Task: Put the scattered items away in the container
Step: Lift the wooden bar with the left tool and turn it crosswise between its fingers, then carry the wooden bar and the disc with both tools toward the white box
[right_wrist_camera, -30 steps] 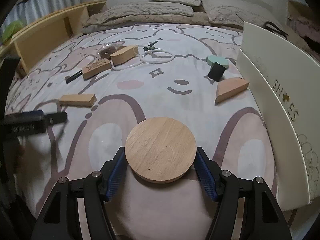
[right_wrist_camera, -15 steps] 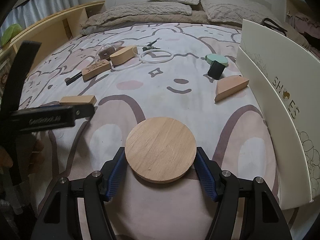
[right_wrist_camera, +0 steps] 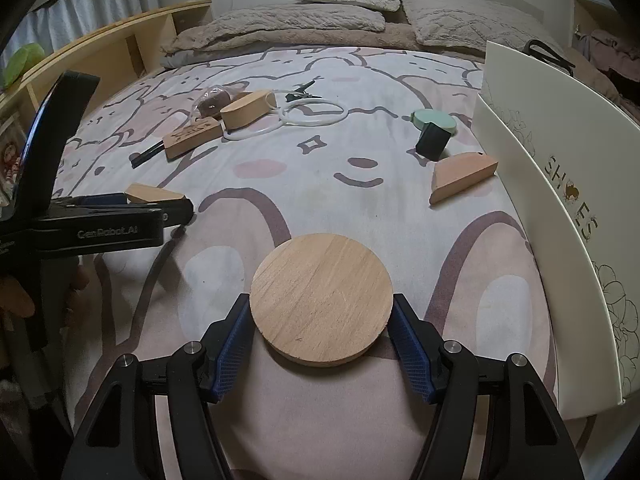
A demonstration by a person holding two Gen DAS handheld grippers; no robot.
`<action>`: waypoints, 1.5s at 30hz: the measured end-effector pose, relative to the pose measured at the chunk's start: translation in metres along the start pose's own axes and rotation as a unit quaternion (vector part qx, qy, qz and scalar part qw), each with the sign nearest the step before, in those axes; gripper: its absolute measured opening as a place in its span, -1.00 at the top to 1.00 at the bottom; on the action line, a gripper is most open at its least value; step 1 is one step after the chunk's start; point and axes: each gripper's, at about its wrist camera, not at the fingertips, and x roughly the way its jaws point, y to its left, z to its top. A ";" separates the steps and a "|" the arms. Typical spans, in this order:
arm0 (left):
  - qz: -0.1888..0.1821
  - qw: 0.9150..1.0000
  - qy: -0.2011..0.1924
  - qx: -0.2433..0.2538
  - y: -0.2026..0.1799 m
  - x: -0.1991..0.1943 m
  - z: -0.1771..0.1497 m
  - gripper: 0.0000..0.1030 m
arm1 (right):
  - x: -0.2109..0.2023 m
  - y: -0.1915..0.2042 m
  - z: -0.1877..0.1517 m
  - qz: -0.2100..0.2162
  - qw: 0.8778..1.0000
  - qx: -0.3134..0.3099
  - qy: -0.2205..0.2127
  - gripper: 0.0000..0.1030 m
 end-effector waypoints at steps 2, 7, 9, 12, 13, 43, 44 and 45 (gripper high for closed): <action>-0.008 0.999 0.007 0.036 -0.001 0.001 0.001 -1.00 | 0.000 0.000 0.000 0.000 1.000 0.000 0.000 -0.32; -0.017 0.998 0.016 0.056 0.002 0.004 0.004 -1.00 | 0.000 0.000 0.000 0.000 1.000 0.000 0.000 -0.33; -0.021 0.998 0.016 0.050 0.003 0.005 0.004 -1.00 | 0.000 -0.001 0.000 0.000 1.000 -0.001 0.000 -0.32; -0.023 0.999 0.016 0.034 0.004 0.006 0.005 -1.00 | 0.000 -0.001 0.000 0.000 1.000 -0.001 0.000 -0.33; -0.022 0.999 0.014 0.029 0.005 0.006 0.005 -1.00 | 0.000 -0.001 0.000 0.000 1.000 -0.001 0.000 -0.33; -0.009 0.997 -0.059 -0.042 0.006 -0.089 -0.010 -0.94 | -0.046 -0.002 0.024 -0.012 0.999 -0.017 -0.039 -0.32; -0.011 0.997 -0.061 -0.042 0.005 -0.093 -0.011 -0.94 | -0.049 -0.001 0.026 -0.014 0.999 -0.020 -0.042 -0.32; -0.012 0.997 -0.064 -0.042 0.004 -0.096 -0.012 -0.94 | -0.052 -0.001 0.027 -0.015 0.999 -0.022 -0.044 -0.32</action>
